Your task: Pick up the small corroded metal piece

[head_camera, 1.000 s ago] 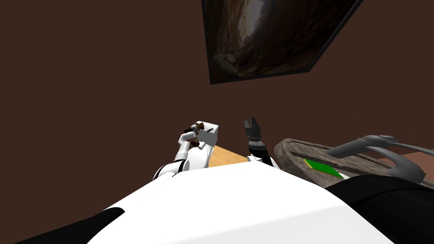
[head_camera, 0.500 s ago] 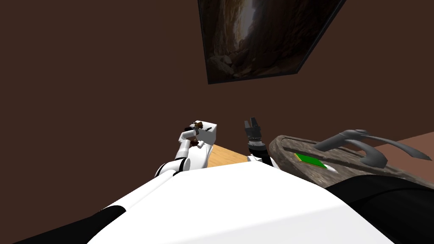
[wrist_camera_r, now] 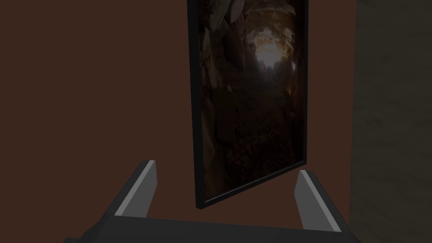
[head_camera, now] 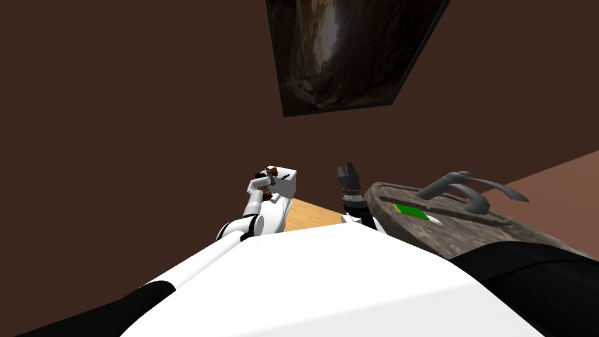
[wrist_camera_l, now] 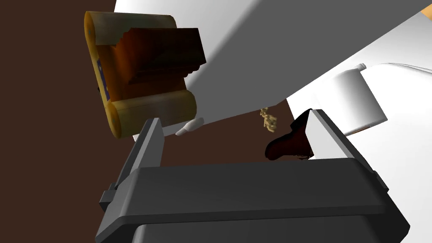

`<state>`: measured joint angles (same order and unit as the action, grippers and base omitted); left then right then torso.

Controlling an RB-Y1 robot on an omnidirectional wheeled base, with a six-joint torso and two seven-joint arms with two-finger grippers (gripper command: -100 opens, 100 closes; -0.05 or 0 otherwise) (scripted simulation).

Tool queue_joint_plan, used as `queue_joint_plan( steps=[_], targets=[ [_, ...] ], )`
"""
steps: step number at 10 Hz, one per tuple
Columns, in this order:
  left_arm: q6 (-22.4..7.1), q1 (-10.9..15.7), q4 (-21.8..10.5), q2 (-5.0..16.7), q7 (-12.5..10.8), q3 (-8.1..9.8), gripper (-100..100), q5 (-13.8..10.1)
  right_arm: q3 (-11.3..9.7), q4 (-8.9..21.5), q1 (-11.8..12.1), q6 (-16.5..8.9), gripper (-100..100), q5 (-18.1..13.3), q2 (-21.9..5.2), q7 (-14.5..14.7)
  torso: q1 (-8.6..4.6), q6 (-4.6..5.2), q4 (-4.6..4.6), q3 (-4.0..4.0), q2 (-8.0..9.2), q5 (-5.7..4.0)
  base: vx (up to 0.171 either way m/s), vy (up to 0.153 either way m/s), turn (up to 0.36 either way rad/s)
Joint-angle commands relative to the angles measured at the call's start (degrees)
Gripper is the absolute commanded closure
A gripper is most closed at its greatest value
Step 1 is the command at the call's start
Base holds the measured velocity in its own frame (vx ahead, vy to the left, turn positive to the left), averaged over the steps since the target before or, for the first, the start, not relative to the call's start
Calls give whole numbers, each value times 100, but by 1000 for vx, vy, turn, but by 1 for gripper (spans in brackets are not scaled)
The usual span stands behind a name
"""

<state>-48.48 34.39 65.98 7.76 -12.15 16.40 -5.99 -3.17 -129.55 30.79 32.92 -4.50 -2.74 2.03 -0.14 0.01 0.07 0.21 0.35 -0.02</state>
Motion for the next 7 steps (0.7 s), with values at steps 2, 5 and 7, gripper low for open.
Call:
queue_joint_plan(
  steps=[2,5,7],
  targets=[
    [-396,139,28,-32,-15,52,-100,46,0,0,0,0,0,0,0,0,-2,0,0,0,0,0,-74,-31,-64],
    [-809,263,37,-54,-36,91,-100,68,0,0,0,0,0,0,0,0,2,-1,-1,-3,-5,0,-55,-24,-47],
    [-1079,323,40,-60,-60,101,-100,62,0,0,1,0,0,0,0,0,5,-2,-4,-10,-18,1,-16,-15,-36]
  ],
)
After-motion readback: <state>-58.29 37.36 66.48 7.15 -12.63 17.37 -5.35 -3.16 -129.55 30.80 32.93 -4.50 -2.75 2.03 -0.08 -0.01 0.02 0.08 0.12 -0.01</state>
